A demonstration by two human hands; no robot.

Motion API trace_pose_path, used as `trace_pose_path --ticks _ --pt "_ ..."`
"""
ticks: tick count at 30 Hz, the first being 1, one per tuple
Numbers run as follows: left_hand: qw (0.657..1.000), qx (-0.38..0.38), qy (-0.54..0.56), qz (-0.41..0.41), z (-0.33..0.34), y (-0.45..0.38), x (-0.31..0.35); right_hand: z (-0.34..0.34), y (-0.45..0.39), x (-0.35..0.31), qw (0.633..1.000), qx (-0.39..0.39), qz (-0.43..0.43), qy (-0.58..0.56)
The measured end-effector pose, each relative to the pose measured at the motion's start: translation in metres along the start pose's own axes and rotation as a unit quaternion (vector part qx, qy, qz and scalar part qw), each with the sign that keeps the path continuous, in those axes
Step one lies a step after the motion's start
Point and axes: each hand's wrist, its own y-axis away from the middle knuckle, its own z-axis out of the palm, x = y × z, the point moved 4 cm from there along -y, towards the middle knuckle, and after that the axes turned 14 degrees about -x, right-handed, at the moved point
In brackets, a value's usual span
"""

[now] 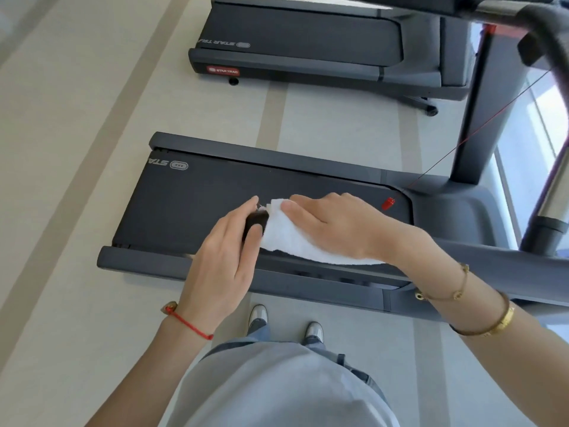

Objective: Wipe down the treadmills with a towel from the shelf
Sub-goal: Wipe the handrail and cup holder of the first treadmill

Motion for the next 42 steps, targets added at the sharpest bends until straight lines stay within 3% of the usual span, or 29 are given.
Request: trace_pose_path --ticks 5,8,10,14,18,23,28,36,42 --pt "1.000 -0.022 -0.016 0.004 -0.005 -0.002 0.002 -0.002 0.009 0.014 0.999 0.017 0.031 -0.013" --pt "0.999 -0.028 -0.008 0.027 -0.005 -0.003 0.003 -0.004 -0.017 0.004 0.994 -0.047 0.033 -0.092" --pt "0.999 -0.032 -0.001 0.032 -0.005 -0.003 0.003 -0.003 -0.019 0.000 0.993 -0.047 0.030 -0.107" --pt "0.999 -0.034 0.000 0.030 -0.009 -0.002 0.003 0.003 0.002 -0.001 0.997 0.061 0.049 0.019" --pt "0.997 -0.049 -0.005 0.056 -0.012 -0.006 0.012 0.019 0.024 -0.008 0.959 0.201 0.083 0.183" --pt "0.995 -0.046 -0.020 0.084 -0.012 -0.014 0.023 0.046 0.050 0.003 0.910 0.339 0.062 0.229" --pt "0.994 -0.045 -0.048 0.091 -0.012 -0.016 0.024 0.042 0.072 0.025 0.856 0.452 0.175 0.178" --pt "0.991 -0.032 -0.069 0.106 -0.004 -0.021 0.042 0.049 0.046 -0.001 0.853 0.475 0.088 0.199" --pt "0.975 -0.016 -0.155 0.158 0.018 -0.030 0.079 0.059 0.097 0.049 0.814 0.519 0.136 0.224"
